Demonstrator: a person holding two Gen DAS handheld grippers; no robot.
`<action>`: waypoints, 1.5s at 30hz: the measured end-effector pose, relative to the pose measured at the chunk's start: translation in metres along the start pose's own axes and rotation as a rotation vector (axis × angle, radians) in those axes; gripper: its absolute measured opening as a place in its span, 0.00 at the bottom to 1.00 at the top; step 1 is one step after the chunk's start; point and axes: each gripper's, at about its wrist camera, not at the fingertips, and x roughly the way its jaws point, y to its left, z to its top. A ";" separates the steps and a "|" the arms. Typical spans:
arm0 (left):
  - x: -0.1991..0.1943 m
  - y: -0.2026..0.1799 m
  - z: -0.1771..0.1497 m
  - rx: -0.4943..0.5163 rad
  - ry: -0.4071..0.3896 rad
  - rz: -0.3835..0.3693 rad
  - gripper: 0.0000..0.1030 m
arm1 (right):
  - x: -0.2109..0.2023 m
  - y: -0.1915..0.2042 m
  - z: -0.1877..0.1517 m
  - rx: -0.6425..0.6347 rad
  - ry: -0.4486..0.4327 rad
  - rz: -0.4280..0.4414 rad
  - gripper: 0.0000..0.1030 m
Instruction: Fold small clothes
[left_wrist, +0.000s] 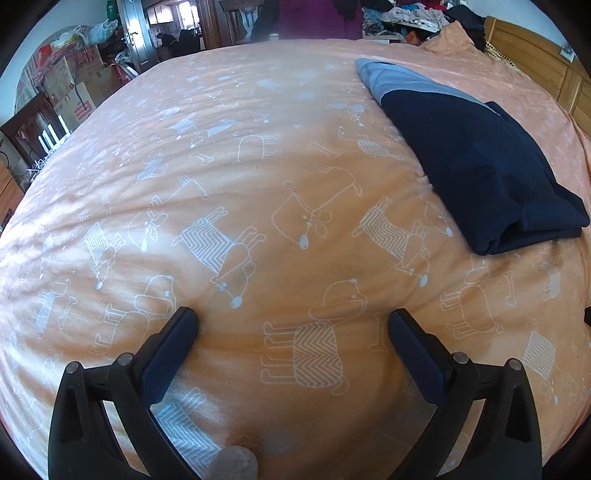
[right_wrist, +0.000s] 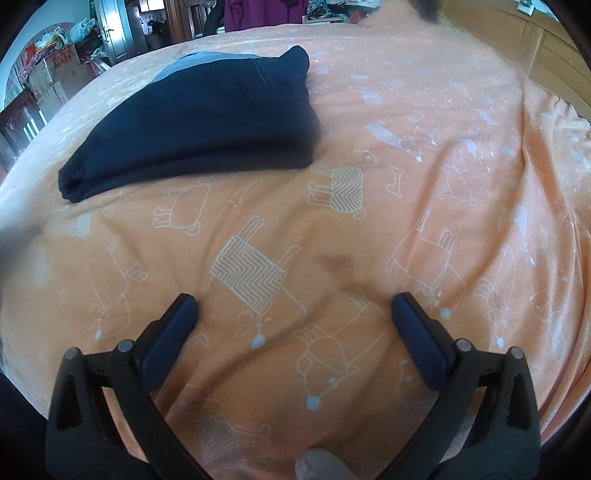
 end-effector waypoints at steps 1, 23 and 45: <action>-0.001 0.000 -0.001 0.000 -0.002 0.000 1.00 | 0.000 0.000 0.000 0.000 0.000 0.001 1.00; -0.001 0.000 -0.002 -0.006 -0.018 -0.003 1.00 | 0.000 -0.001 0.000 -0.004 -0.007 0.005 1.00; 0.000 0.000 -0.001 -0.008 -0.016 -0.004 1.00 | 0.001 -0.001 0.000 -0.001 -0.013 0.006 1.00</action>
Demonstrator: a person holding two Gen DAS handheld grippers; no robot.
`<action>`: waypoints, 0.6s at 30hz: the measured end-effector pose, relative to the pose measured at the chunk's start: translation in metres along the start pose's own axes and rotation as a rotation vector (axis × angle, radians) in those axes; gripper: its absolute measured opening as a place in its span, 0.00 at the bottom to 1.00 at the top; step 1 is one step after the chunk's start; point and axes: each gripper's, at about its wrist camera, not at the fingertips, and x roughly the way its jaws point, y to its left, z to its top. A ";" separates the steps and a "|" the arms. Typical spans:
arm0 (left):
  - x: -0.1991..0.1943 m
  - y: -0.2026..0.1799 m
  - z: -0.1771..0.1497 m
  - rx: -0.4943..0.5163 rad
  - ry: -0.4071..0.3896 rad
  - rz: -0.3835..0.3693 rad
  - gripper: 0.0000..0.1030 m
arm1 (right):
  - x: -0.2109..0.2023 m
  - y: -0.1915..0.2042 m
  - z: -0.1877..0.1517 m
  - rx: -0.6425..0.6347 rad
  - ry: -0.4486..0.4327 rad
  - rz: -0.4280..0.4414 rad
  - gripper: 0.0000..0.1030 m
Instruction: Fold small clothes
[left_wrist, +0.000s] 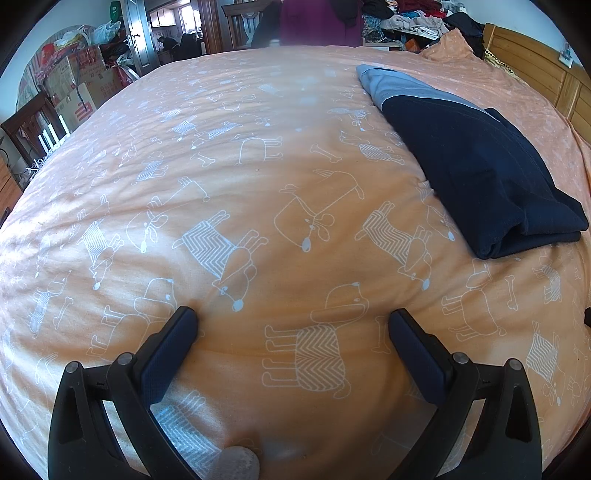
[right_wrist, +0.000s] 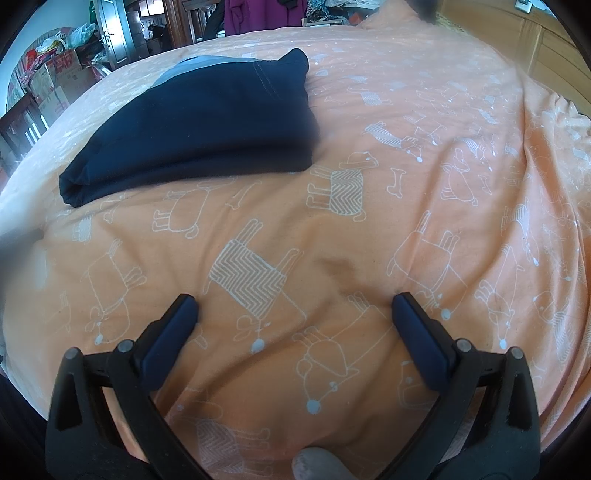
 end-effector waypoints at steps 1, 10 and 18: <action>0.000 0.000 0.000 0.000 0.000 0.000 1.00 | 0.000 0.000 0.000 0.001 -0.001 0.000 1.00; 0.000 0.000 0.000 -0.001 0.000 -0.001 1.00 | 0.000 0.001 -0.001 0.009 -0.018 -0.003 1.00; 0.000 0.000 0.001 -0.009 0.003 -0.007 1.00 | 0.003 0.001 0.000 0.015 -0.009 0.000 1.00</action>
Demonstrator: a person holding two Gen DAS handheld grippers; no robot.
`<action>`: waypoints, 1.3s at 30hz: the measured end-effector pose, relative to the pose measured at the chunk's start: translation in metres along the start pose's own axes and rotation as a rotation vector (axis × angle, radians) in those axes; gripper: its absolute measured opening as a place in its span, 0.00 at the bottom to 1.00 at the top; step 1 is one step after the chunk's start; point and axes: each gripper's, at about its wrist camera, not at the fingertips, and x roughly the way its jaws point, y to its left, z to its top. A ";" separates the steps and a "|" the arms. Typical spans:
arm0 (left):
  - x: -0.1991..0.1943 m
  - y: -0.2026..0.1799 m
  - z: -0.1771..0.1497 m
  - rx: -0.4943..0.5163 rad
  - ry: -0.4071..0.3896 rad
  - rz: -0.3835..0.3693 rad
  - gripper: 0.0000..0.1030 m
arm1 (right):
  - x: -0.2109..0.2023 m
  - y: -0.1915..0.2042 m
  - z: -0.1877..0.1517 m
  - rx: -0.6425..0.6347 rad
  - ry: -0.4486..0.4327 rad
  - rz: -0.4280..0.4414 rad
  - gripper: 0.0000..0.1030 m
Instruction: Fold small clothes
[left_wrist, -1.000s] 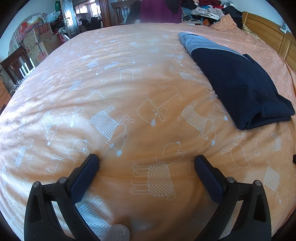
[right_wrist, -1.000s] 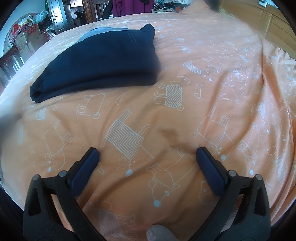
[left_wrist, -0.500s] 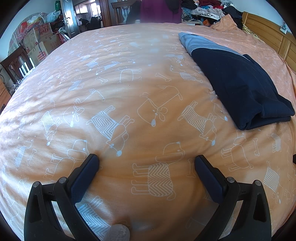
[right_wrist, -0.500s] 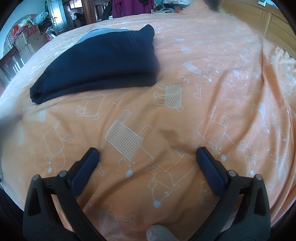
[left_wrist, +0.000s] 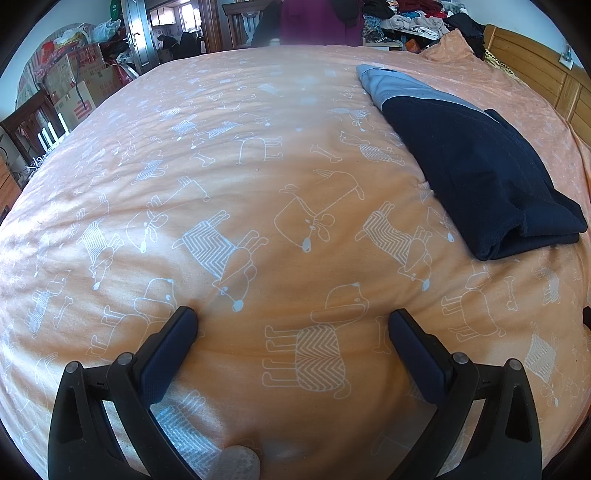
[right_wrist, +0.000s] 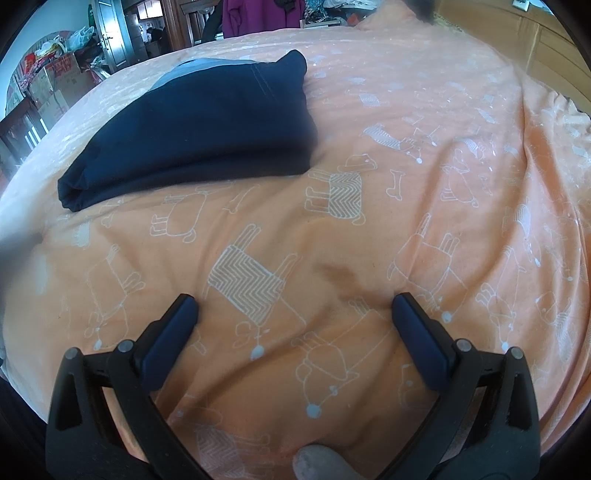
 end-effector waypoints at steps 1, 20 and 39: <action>0.000 0.000 0.000 0.000 0.002 0.002 1.00 | 0.000 0.000 0.000 0.002 0.000 -0.001 1.00; 0.009 -0.003 0.008 -0.021 0.025 0.029 1.00 | 0.001 -0.001 0.000 0.004 -0.006 -0.001 1.00; 0.006 -0.003 0.006 -0.022 0.051 0.045 1.00 | 0.000 -0.001 -0.001 0.005 -0.009 -0.002 1.00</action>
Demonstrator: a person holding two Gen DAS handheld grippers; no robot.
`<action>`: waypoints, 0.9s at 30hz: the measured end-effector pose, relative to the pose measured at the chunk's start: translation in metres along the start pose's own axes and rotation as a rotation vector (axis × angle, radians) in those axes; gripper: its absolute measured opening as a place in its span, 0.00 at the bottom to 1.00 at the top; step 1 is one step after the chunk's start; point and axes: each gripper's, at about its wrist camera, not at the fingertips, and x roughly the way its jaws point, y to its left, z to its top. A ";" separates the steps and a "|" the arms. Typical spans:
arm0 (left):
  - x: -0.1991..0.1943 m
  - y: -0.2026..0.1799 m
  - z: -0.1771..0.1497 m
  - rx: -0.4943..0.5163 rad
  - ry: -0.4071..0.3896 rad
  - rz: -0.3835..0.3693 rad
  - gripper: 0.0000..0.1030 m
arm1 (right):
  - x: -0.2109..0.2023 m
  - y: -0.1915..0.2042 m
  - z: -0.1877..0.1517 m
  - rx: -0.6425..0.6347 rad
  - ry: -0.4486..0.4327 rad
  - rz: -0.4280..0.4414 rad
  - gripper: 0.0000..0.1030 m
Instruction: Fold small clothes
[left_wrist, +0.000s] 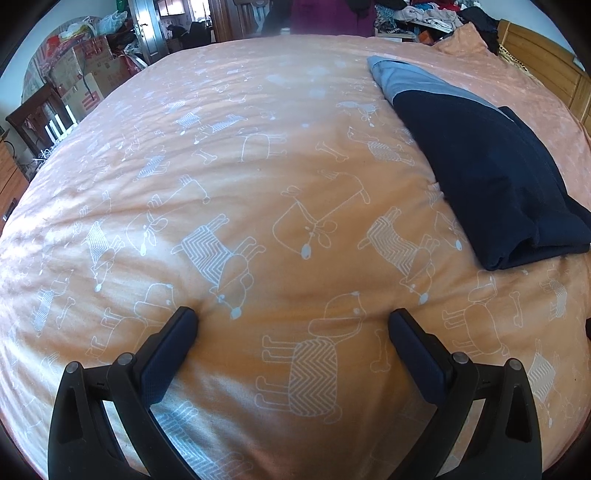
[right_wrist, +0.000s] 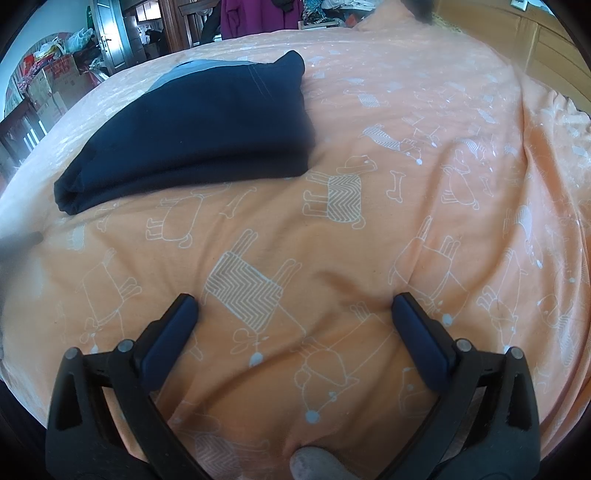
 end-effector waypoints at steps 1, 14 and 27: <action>0.001 0.000 0.000 0.005 0.000 0.003 1.00 | 0.000 0.000 0.000 0.000 -0.001 0.001 1.00; 0.002 0.002 -0.002 0.010 -0.011 -0.011 1.00 | 0.001 -0.001 0.000 -0.002 -0.003 -0.001 1.00; -0.001 0.003 0.001 0.012 -0.004 -0.031 1.00 | -0.003 0.000 0.004 -0.019 -0.005 -0.013 1.00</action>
